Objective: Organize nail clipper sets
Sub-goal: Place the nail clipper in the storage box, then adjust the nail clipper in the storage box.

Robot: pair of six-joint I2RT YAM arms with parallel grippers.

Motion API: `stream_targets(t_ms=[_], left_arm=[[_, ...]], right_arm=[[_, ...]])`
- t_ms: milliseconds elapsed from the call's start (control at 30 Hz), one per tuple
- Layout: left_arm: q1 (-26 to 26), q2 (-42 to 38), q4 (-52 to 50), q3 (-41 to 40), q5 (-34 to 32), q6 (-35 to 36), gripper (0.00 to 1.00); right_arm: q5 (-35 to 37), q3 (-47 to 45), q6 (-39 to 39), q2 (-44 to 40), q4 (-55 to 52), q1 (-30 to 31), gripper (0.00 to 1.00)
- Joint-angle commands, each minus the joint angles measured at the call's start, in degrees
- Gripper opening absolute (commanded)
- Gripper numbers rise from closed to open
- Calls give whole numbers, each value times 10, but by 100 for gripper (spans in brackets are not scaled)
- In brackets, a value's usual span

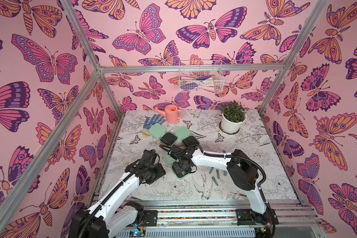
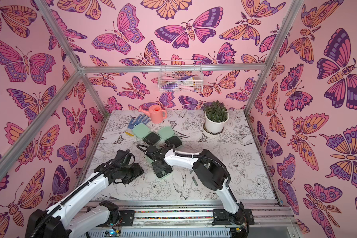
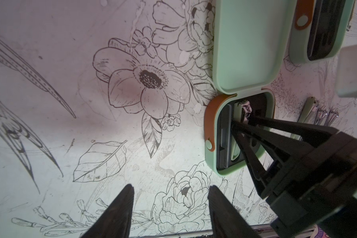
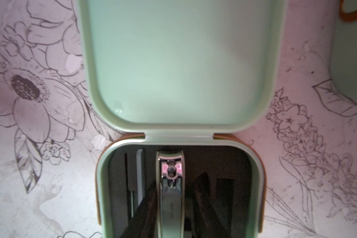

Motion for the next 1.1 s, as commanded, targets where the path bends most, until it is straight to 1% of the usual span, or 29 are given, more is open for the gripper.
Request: stream_targets(t_ms=[0,533,633,700,800,1067], left_arm=[[4,-4,-16,-7,5,-8,60],[4,0,-17,-5,4,-7,60],[3,2,-16,-5,5,-7,60],[4,3,-16,-4,5,-6,60],[4,4,-17,-2,5,-6,60],[4,5,-17,-2,5,-5,60]], right_arm=[[-13,-12,4,-20,-26,3,32],[-25,-11,5,-47,-21,3,30],[-25,-8,5,-51,-14,3,24],[-26,-1,6,-47,-13,3,18],[-29,12,3,-35,-18,3,14],[-34,22,4,-11,-18,1,13]])
